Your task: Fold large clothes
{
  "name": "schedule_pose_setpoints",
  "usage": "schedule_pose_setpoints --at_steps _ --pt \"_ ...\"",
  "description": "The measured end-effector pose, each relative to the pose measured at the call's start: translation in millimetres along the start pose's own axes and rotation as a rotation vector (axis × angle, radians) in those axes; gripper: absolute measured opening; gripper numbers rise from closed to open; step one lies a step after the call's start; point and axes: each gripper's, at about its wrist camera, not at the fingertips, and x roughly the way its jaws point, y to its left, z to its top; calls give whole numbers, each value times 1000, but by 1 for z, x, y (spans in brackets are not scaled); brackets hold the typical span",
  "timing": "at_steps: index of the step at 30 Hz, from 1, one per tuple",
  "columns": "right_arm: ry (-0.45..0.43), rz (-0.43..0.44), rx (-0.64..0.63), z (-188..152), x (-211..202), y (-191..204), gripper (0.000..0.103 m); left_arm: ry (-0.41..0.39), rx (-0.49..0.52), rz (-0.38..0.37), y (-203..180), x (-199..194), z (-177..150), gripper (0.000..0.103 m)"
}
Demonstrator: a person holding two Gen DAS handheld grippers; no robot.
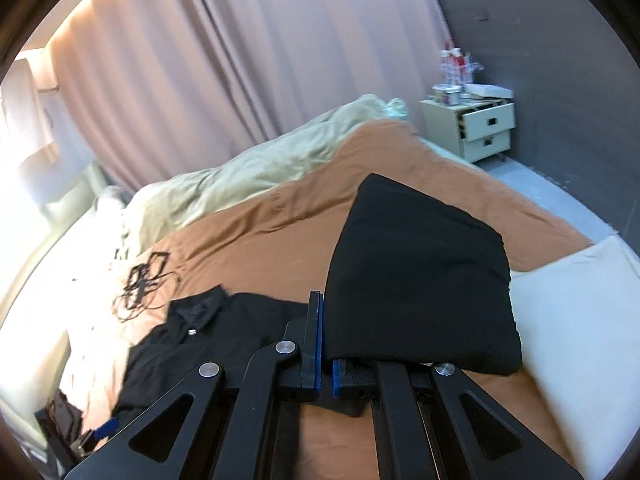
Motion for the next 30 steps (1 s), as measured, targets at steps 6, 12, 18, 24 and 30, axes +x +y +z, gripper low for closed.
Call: schedule_pose_setpoints --at_steps 6,12,18,24,30 --pt "42 64 -53 -8 23 68 4 -32 -64 66 60 -42 -6 82" --pt "75 122 -126 -20 49 141 4 -55 -105 122 111 -67 -15 82" --pt "122 163 -191 -41 79 209 4 -58 -148 154 158 -76 -27 82" --pt "174 202 -261 -74 112 278 4 -56 -213 183 208 -81 -39 82" --pt "271 204 -308 -127 159 324 4 -37 -254 208 247 -83 -55 82"
